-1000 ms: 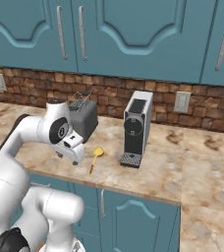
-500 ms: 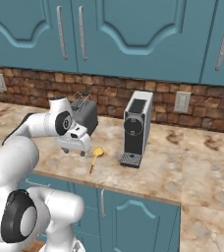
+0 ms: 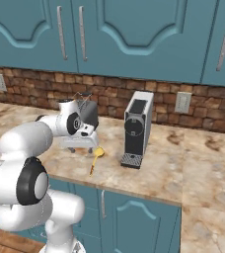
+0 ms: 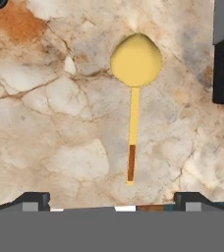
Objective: Take the fork and place it on the left side of the plate. Then take the spoon and place it on the right side of the plate. Make sure they're directly next to the plate.
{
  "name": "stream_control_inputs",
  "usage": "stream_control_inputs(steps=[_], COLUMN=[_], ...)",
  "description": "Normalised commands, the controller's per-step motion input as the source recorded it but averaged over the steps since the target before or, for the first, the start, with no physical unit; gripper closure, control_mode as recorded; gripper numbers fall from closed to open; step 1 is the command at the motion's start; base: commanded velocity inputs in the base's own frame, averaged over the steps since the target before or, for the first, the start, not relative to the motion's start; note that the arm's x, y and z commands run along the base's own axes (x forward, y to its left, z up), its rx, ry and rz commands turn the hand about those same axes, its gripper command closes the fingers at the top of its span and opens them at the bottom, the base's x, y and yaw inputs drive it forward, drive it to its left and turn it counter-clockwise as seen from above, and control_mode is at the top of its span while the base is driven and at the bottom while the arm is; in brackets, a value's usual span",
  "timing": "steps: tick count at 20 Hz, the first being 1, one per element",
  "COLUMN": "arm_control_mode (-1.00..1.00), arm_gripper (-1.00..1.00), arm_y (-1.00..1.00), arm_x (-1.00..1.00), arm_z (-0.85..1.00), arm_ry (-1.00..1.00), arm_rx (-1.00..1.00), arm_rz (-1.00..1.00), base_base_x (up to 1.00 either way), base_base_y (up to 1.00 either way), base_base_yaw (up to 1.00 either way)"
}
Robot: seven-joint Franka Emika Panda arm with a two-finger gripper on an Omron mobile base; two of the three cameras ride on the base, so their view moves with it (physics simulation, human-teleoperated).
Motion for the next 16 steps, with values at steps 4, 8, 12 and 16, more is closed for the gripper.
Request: stream_control_inputs(steps=[4, 8, 12, 16], arm_control_mode=[-1.00, -1.00, -1.00, -1.00], arm_gripper=[-1.00, -1.00, -1.00, -1.00], arm_y=[0.00, -0.01, -0.25, -0.54], arm_x=[-0.06, -0.02, -0.08, -0.17], arm_z=[-0.24, -0.07, -0.07, -0.18], arm_ry=[0.00, 0.00, -0.07, -0.06], arm_rx=[0.00, 0.00, 0.00, 0.00], arm_rz=[0.08, 0.00, 0.00, 0.00], base_base_x=[0.00, 0.00, 0.00, 0.00], base_base_y=[0.00, 0.00, 0.00, 0.00], base_base_yaw=[0.00, 0.00, 0.00, 0.00])
